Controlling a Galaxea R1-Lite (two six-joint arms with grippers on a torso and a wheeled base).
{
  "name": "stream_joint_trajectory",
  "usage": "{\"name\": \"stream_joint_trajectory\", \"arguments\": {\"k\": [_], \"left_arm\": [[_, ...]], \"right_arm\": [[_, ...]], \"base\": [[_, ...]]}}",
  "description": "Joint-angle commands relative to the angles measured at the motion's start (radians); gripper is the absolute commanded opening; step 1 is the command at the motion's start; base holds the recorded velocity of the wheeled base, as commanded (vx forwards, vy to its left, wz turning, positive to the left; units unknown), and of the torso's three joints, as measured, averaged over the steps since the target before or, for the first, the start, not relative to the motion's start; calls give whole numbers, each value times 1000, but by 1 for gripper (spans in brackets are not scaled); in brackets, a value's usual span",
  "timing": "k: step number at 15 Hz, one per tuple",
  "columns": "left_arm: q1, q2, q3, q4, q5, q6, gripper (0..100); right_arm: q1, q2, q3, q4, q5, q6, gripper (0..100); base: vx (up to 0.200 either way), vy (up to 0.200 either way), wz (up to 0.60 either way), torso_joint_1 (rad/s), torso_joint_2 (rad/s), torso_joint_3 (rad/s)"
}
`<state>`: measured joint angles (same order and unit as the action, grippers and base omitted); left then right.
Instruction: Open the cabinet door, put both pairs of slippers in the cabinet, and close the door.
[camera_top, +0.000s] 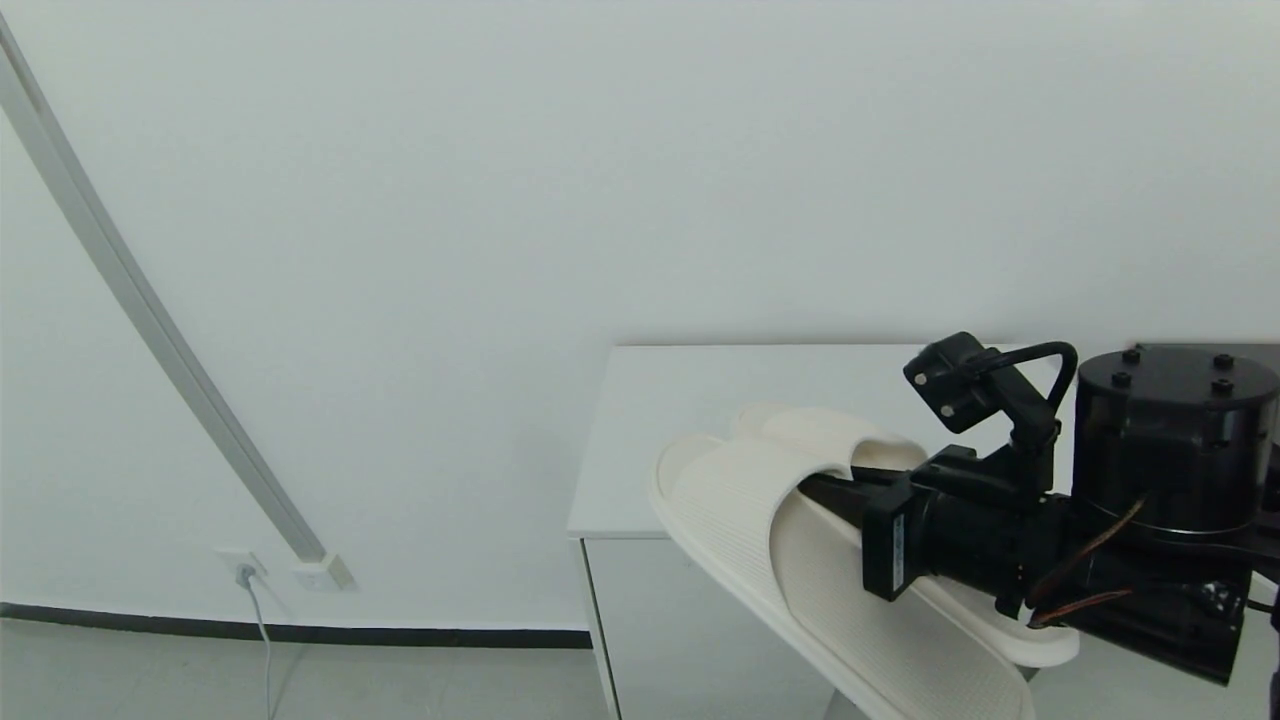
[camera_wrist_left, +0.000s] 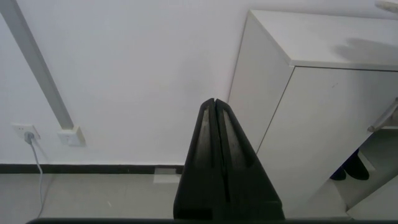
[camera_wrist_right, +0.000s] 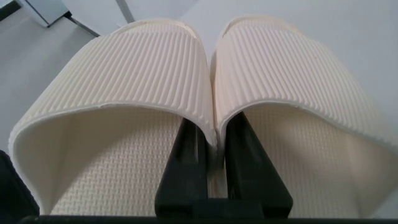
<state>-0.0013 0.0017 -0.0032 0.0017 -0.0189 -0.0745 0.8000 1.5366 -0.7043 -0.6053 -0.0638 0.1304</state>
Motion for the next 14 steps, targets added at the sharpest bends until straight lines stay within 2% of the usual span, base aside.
{"name": "stream_joint_trajectory", "arguments": {"k": [1,13,14], "left_arm": [[1,0,0,0,1,-1,0],[0,0,0,0,1,-1,0],[0,0,0,0,1,-1,0]], "right_arm": [[7,2,0,-1,-1,0,0],[13,2,6,-1,-1,0,0],[13,2,6,-1,-1,0,0]], "base": [[-200,0,0,2,-2,2],[-200,0,0,2,3,2],[0,0,0,0,0,0]]}}
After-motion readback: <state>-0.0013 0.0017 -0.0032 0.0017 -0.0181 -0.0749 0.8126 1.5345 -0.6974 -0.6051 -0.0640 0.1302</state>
